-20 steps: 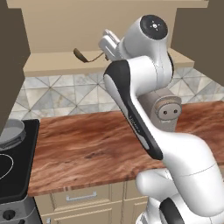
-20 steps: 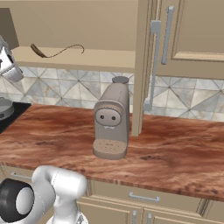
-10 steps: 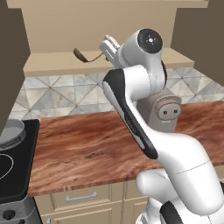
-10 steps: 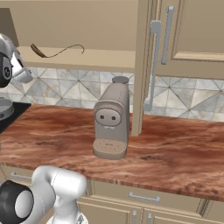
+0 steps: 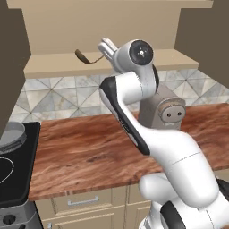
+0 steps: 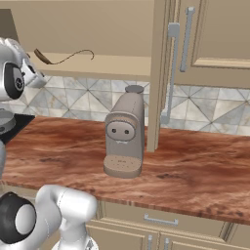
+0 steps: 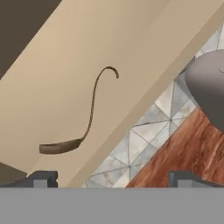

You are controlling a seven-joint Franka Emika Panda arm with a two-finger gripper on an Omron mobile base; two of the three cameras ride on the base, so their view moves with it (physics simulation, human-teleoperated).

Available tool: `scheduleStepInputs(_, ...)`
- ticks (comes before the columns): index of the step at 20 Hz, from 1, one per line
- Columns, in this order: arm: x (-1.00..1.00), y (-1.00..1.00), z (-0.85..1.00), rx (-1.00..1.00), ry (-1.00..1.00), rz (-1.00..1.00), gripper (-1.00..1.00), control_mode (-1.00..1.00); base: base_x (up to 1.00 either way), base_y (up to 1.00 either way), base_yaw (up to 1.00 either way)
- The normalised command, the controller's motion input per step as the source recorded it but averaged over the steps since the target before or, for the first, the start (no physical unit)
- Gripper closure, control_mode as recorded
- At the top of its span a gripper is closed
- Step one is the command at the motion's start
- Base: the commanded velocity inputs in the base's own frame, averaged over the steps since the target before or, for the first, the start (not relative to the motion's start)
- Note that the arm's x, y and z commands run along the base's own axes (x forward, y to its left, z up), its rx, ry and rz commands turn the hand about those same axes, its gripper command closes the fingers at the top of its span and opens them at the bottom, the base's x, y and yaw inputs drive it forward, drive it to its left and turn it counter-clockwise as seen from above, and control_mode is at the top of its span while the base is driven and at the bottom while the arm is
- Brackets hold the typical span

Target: Open the cabinet and move the ladle to the pot. Then close the cabinet.

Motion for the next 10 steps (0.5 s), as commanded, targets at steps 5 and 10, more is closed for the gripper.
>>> scheduleStepInputs(5,0.47,0.00,0.00,-0.04,-0.06,-0.02,-1.00,-1.00,0.00,0.00,0.00)
scheduleStepInputs(10,0.49,0.00,0.00,-0.02,-0.01,-0.03,-1.00,-1.00,0.00,0.00,0.00)
